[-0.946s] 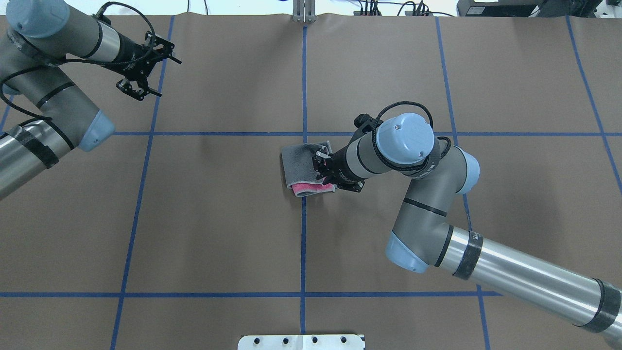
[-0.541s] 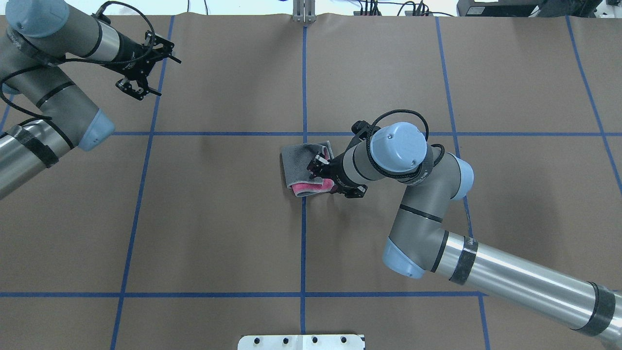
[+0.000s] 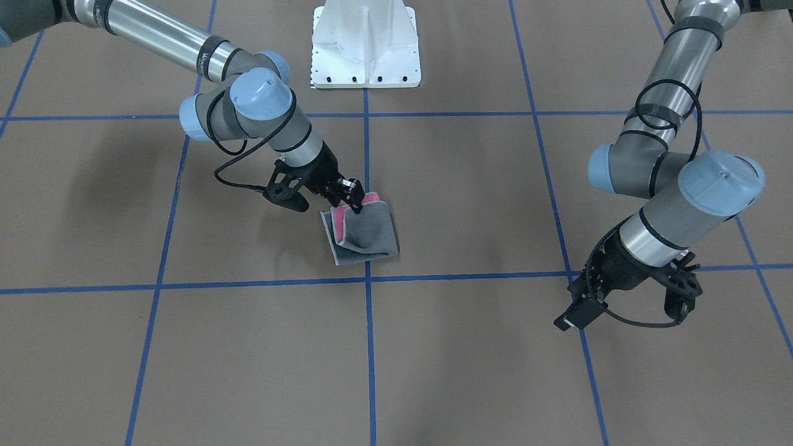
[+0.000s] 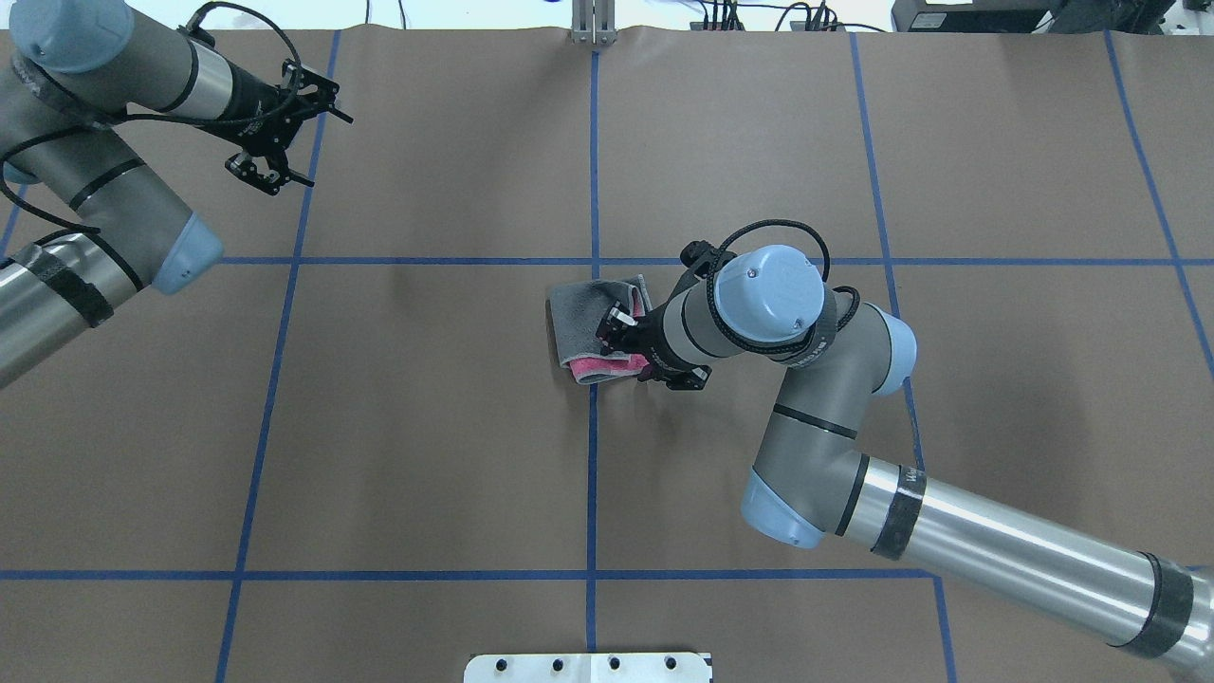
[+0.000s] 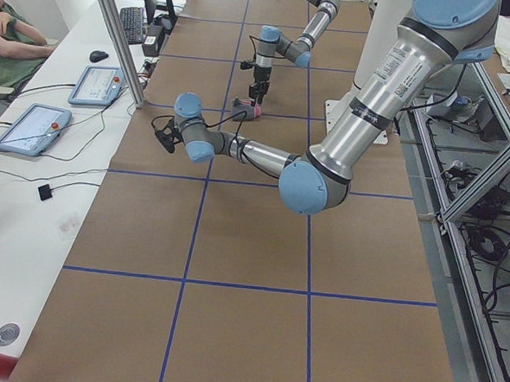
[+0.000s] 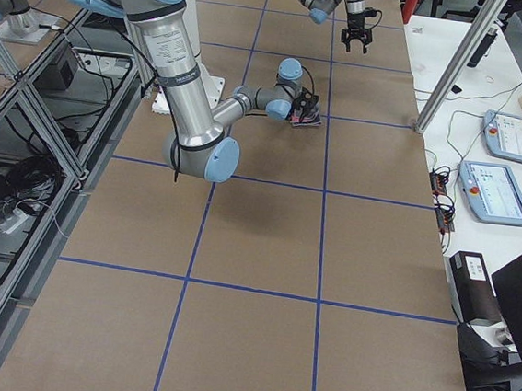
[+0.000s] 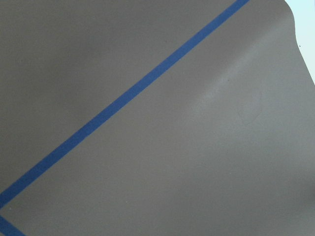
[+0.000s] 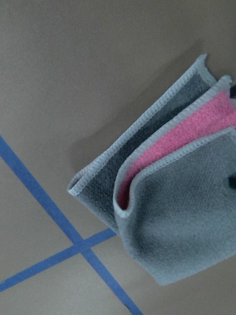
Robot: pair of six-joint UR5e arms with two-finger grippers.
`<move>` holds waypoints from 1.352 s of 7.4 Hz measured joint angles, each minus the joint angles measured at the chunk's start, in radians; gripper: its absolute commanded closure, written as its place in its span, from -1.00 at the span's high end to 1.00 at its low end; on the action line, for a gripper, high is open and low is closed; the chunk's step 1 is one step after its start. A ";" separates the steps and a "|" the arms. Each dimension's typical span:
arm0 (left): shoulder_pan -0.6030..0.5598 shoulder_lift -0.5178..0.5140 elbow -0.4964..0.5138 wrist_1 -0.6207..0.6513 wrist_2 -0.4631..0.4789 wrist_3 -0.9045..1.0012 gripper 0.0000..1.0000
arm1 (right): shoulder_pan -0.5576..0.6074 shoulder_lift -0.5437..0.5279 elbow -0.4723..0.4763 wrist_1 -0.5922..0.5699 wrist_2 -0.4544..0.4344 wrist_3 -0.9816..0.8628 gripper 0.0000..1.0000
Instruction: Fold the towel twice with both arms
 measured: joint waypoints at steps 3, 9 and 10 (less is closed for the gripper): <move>-0.004 -0.001 0.000 0.000 -0.001 0.000 0.98 | -0.001 0.010 -0.008 0.000 -0.003 0.000 -1.00; -0.008 -0.001 0.000 0.001 -0.001 0.000 0.98 | 0.012 0.010 0.010 0.002 0.004 -0.001 -1.00; -0.009 -0.001 0.000 0.001 -0.001 0.000 0.98 | 0.031 0.001 0.023 0.000 0.032 -0.010 -1.00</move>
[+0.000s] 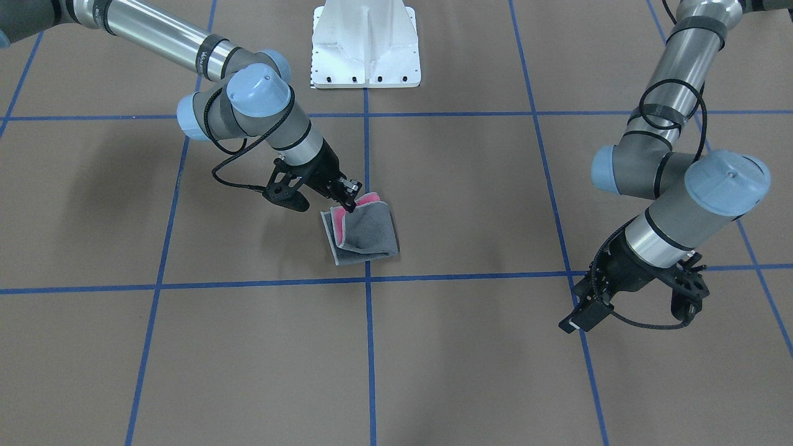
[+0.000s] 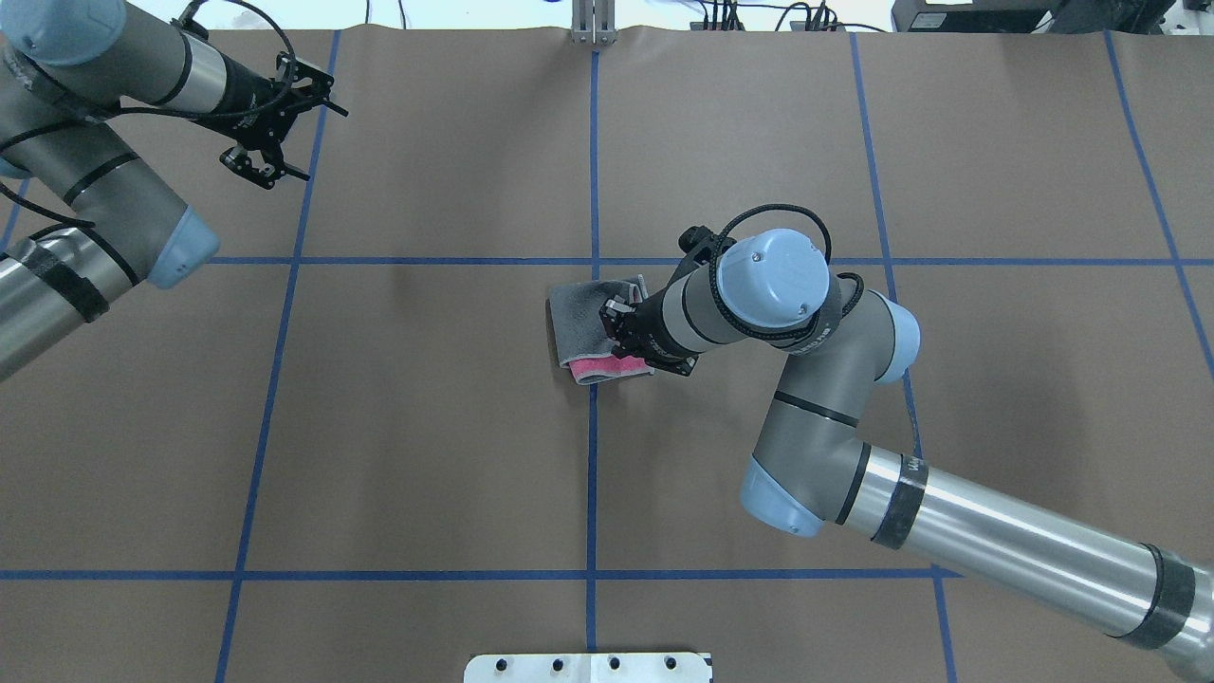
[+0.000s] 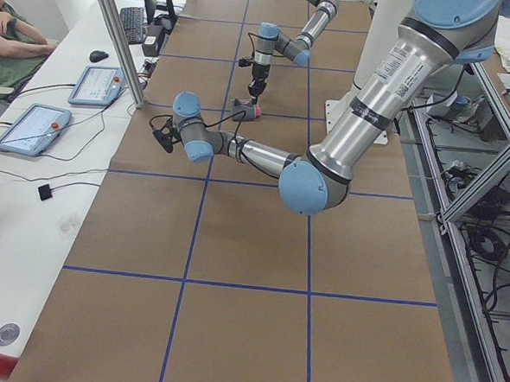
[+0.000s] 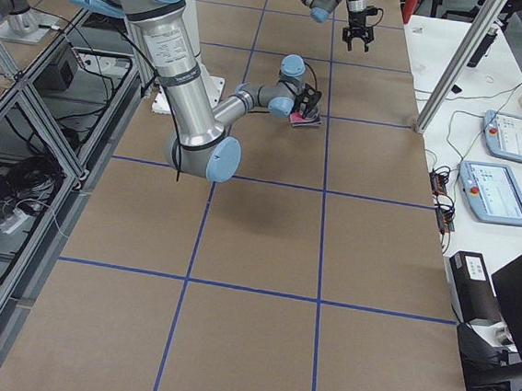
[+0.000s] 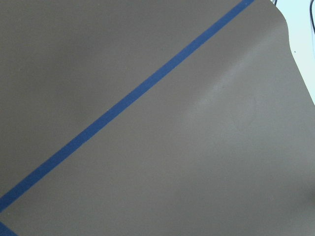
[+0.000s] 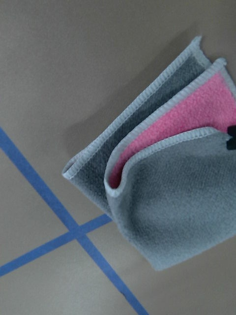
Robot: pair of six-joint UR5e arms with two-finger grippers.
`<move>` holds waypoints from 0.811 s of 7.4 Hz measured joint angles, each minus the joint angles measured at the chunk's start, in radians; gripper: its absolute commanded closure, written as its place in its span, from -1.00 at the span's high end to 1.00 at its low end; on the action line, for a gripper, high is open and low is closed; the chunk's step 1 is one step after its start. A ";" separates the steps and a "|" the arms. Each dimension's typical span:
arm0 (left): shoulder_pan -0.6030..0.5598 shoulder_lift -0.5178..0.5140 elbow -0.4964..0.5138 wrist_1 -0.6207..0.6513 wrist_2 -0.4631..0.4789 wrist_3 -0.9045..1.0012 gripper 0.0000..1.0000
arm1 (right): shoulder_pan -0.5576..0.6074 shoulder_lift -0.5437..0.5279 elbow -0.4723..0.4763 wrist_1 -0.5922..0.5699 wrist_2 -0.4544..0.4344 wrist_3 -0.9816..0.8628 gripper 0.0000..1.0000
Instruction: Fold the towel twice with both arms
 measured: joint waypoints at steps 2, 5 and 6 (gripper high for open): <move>0.000 -0.001 -0.001 0.002 -0.001 -0.001 0.98 | 0.035 -0.043 0.023 -0.001 0.061 -0.042 -1.00; 0.000 -0.005 -0.001 0.007 -0.002 -0.001 0.98 | 0.047 -0.108 0.065 0.001 0.076 -0.071 -1.00; 0.000 -0.005 -0.002 0.008 -0.002 -0.001 0.98 | 0.053 -0.119 0.075 0.001 0.078 -0.079 0.24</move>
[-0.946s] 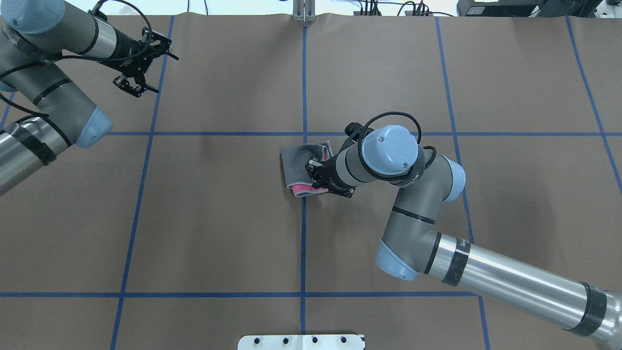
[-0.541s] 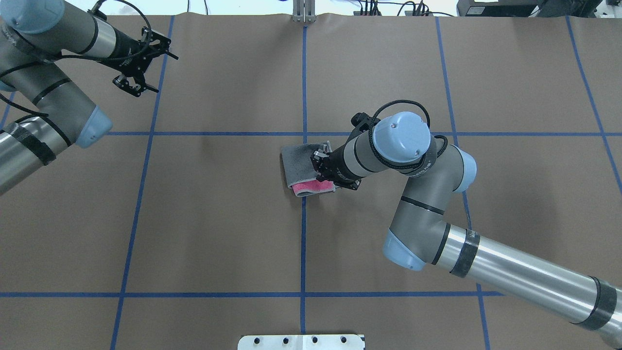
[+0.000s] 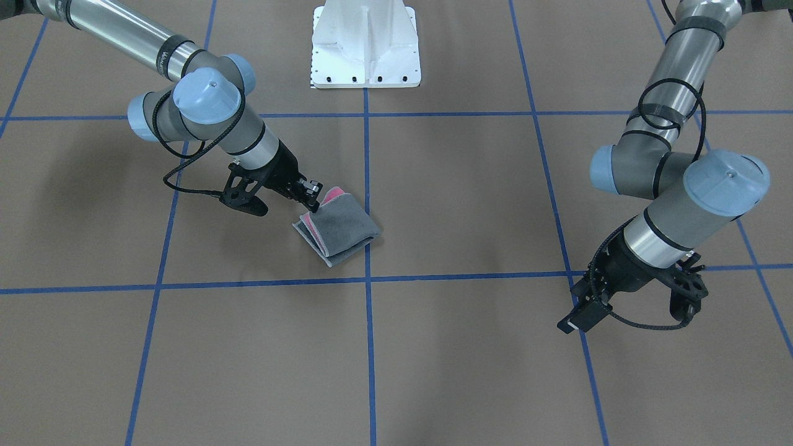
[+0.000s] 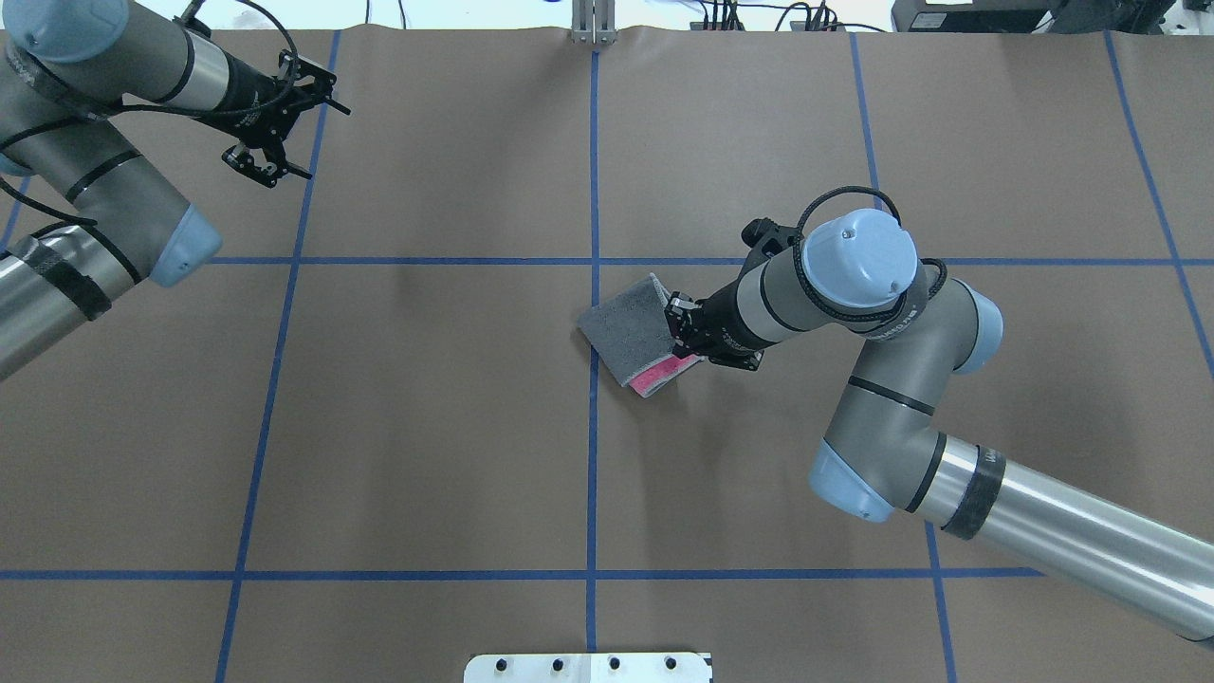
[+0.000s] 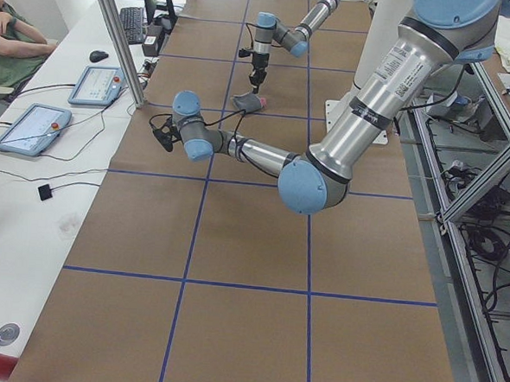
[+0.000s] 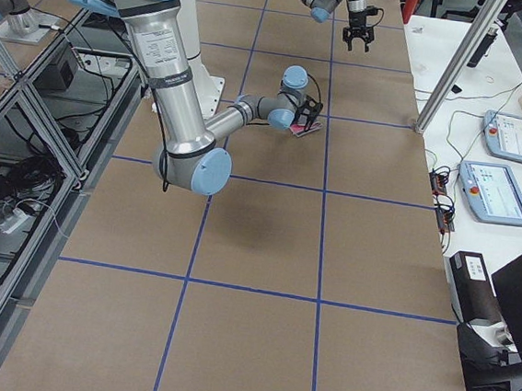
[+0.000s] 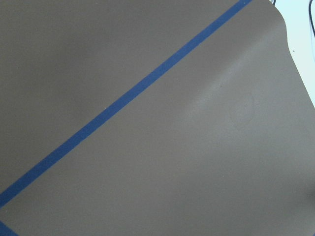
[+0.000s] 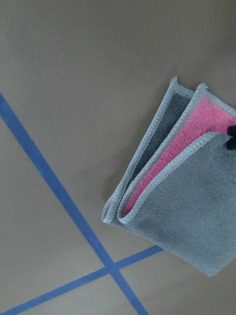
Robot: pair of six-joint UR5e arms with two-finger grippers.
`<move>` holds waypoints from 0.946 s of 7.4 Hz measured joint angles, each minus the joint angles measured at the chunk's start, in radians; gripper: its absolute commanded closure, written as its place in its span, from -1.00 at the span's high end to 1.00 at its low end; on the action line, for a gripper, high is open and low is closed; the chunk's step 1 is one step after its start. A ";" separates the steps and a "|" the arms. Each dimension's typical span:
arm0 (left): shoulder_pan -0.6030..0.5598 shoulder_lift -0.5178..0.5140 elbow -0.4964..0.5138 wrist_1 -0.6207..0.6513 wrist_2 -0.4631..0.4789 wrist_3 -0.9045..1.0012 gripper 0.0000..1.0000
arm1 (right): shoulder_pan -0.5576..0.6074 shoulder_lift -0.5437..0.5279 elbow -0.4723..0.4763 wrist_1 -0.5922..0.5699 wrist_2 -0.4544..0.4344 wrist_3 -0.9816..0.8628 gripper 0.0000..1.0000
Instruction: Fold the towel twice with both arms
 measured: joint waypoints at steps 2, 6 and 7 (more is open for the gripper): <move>0.000 -0.001 -0.002 -0.002 0.000 0.000 0.98 | 0.068 -0.002 0.004 -0.001 0.060 -0.040 1.00; -0.045 0.010 -0.027 -0.004 -0.028 0.157 0.98 | 0.228 -0.023 0.004 -0.011 0.186 -0.191 1.00; -0.082 0.027 -0.037 0.000 -0.064 0.294 0.98 | 0.277 -0.050 0.002 -0.013 0.206 -0.265 1.00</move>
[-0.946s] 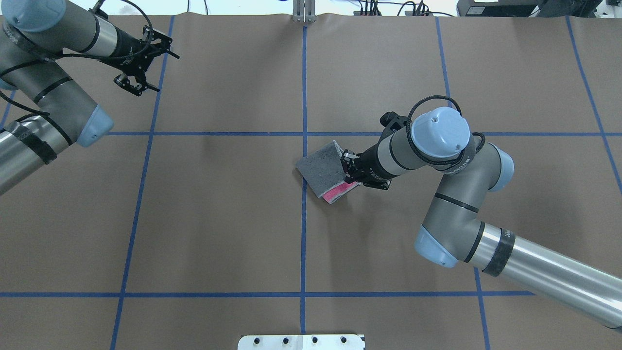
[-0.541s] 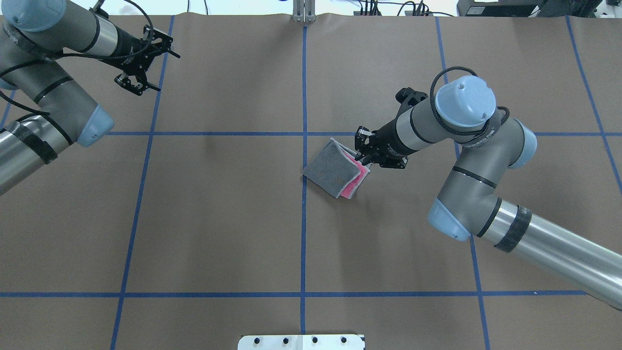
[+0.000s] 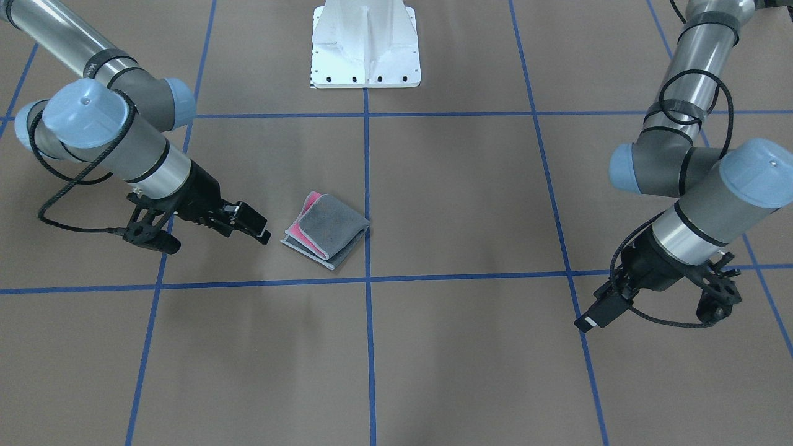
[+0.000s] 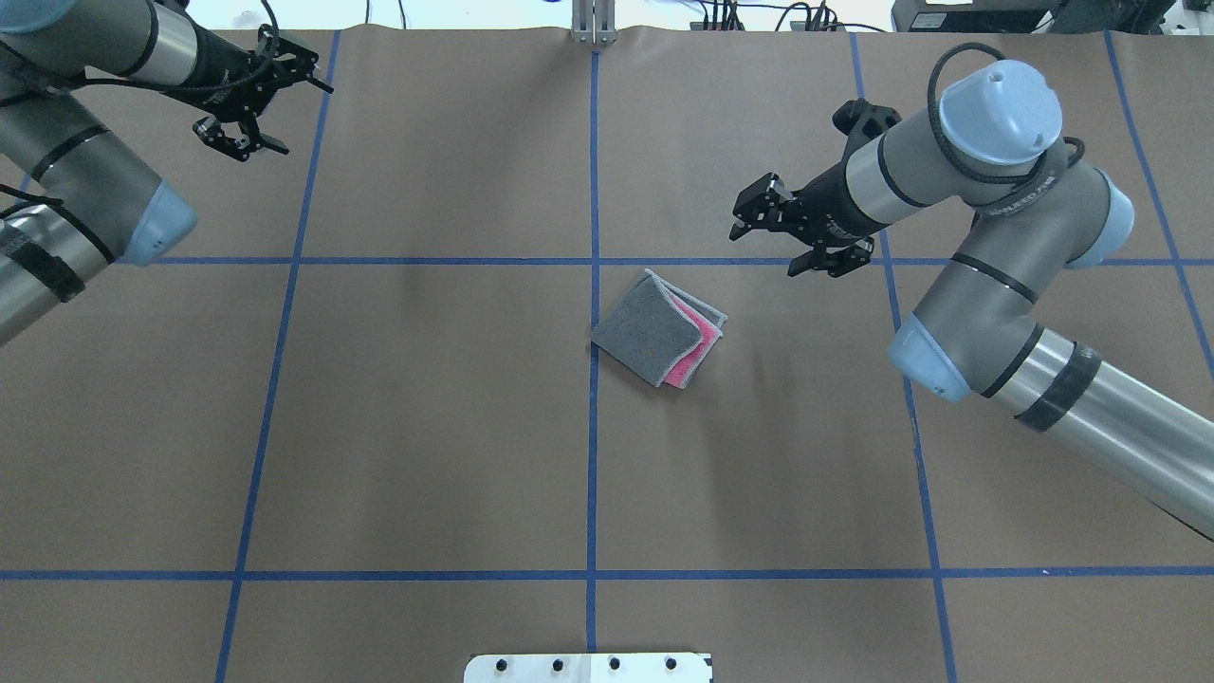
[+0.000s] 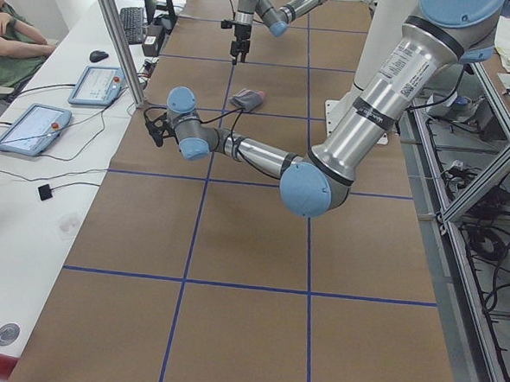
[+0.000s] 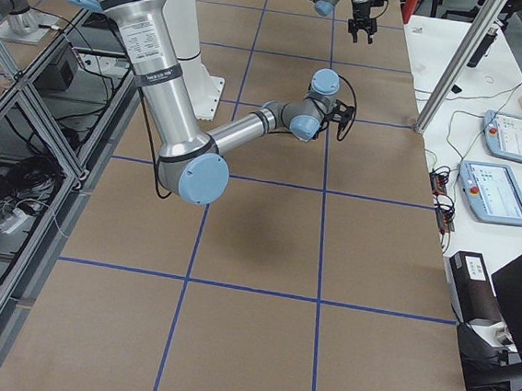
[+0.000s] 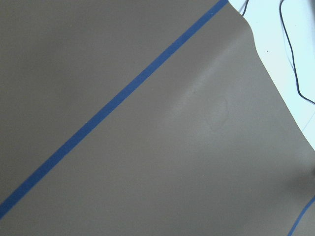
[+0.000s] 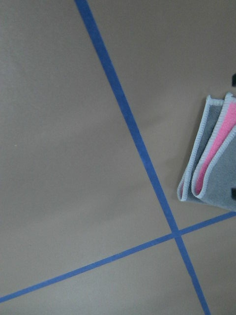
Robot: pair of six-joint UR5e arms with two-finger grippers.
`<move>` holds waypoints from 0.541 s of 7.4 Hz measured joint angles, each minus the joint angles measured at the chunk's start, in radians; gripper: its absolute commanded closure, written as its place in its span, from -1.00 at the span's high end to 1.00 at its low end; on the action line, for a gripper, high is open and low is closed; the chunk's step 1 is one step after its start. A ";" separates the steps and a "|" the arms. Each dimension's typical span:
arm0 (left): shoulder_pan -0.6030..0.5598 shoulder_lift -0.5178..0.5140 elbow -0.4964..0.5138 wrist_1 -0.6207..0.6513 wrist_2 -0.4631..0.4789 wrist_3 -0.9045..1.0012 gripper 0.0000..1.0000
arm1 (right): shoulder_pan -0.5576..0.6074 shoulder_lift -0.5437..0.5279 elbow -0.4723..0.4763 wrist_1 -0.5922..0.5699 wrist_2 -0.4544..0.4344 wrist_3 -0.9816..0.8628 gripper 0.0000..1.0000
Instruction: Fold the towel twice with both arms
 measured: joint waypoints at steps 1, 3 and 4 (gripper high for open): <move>-0.049 0.031 -0.012 0.001 -0.026 0.146 0.98 | 0.063 -0.041 -0.005 -0.004 0.031 -0.094 1.00; -0.128 0.111 -0.032 0.041 -0.041 0.503 0.98 | 0.204 -0.134 -0.033 -0.017 0.076 -0.272 1.00; -0.164 0.129 -0.036 0.122 -0.040 0.697 0.98 | 0.277 -0.164 -0.062 -0.044 0.089 -0.392 1.00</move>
